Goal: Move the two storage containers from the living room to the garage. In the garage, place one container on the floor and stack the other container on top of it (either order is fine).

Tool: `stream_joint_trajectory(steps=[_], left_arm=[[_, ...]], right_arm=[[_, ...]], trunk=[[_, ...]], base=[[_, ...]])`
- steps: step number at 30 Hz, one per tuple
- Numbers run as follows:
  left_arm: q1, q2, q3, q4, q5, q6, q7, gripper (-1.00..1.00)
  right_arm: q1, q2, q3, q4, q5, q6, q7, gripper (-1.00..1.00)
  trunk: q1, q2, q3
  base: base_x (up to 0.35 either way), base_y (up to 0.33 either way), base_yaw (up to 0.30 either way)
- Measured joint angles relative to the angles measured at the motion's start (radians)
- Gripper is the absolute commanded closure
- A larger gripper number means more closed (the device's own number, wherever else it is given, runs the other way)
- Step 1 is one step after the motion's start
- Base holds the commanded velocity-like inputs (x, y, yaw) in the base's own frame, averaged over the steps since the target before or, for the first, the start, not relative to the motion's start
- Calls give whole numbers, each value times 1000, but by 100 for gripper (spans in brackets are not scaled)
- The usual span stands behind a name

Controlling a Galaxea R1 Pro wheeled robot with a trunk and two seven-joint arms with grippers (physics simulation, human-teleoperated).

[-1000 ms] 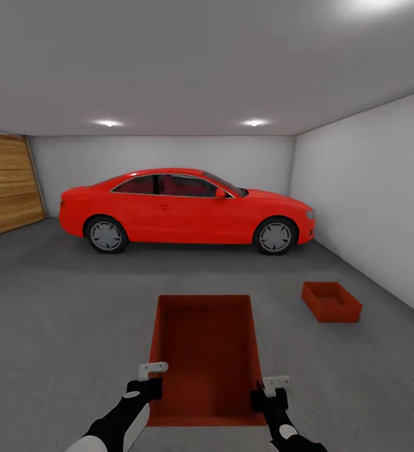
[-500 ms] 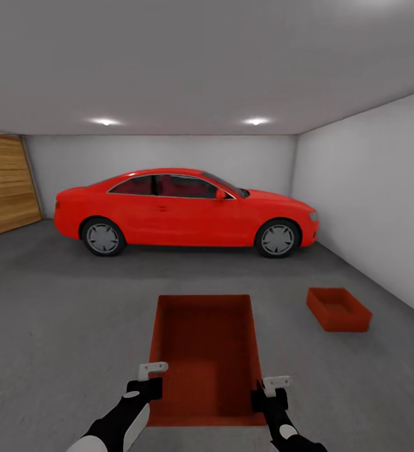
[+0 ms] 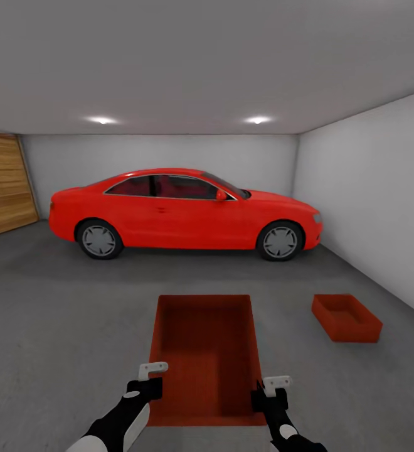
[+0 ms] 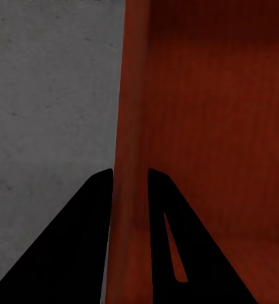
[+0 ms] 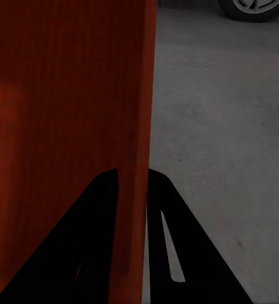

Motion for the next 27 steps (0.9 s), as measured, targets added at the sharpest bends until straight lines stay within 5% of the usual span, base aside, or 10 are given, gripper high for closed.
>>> stream_joint_trajectory(steps=[12, 27], left_arm=[[0, 1, -2, 2, 3, -1, 0, 100], [-1, 0, -1, 2, 1, -1, 0, 100]], right_arm=[[0, 1, 0, 0, 1, 2, -1, 100], [0, 0, 1, 0, -1, 1, -1, 100]], trunk=[[0, 0, 0], [0, 0, 0]], base=[[321, 0, -14], [321, 95, -278]])
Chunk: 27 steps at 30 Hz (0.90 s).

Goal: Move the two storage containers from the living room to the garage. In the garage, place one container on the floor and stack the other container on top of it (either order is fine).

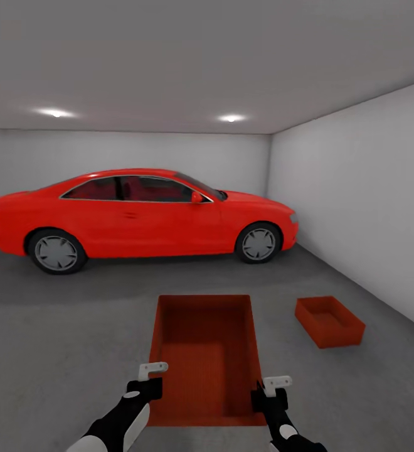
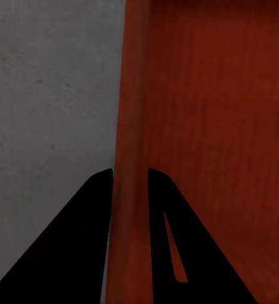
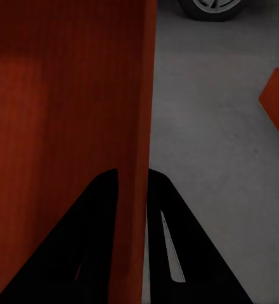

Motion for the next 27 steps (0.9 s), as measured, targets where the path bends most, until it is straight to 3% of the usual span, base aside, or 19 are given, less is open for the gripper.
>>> stream_joint_trajectory(steps=[27], left_arm=[[0, 1, 0, -1, 0, 0, -1, 100]], right_arm=[[0, 1, -1, 0, 1, -1, -1, 100]], trunk=[[0, 0, 0]], base=[[321, 165, -284]])
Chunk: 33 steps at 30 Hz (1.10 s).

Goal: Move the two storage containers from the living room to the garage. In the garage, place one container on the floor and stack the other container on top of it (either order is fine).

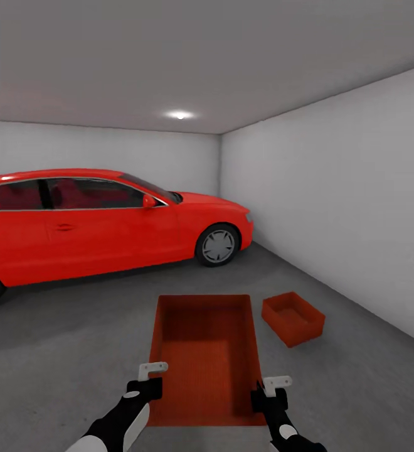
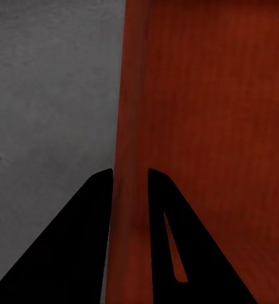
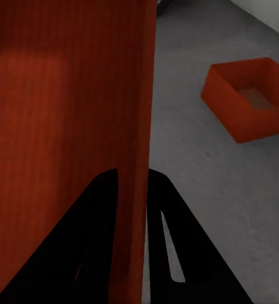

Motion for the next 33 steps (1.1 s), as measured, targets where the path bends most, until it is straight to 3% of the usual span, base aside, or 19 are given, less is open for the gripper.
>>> stream_joint_trajectory(steps=[33], left_arm=[[0, 1, 0, 2, 2, -1, -2, 100]], right_arm=[[0, 1, 2, 0, 0, 1, -2, 100]], trunk=[[0, 0, 0]], base=[[318, 183, -285]])
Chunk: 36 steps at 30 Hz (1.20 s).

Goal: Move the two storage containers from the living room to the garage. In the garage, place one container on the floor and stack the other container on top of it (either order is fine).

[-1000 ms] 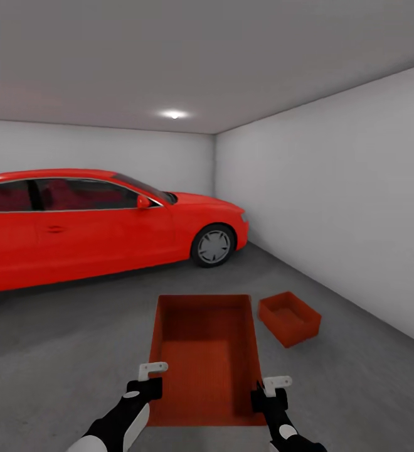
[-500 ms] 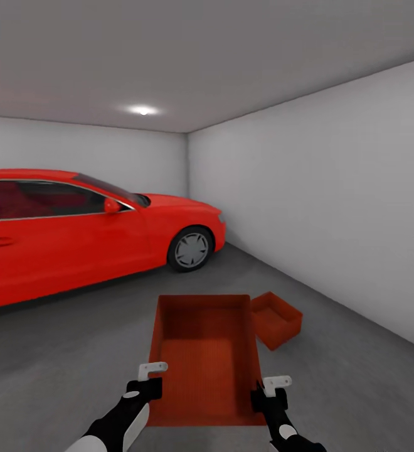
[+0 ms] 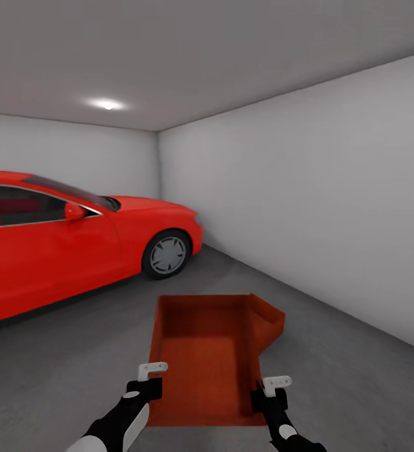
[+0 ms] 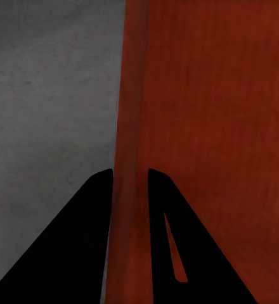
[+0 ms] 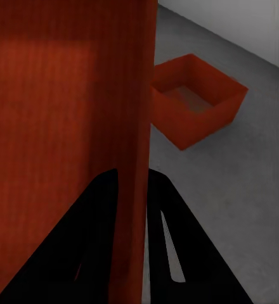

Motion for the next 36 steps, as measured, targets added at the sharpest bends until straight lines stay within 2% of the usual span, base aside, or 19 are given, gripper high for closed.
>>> stream_joint_trajectory(steps=[19, 36], left_arm=[[0, 0, 1, -1, -1, 0, 0, 100], [1, 8, -1, -7, 0, 1, -9, 100]], right_arm=[[0, 0, 0, 0, 0, -1, 0, 100], [0, 7, 3, 0, 0, -5, -10, 100]], trunk=[[0, 0, 0], [0, 0, 0]], base=[[318, 182, -279], [312, 195, -24]])
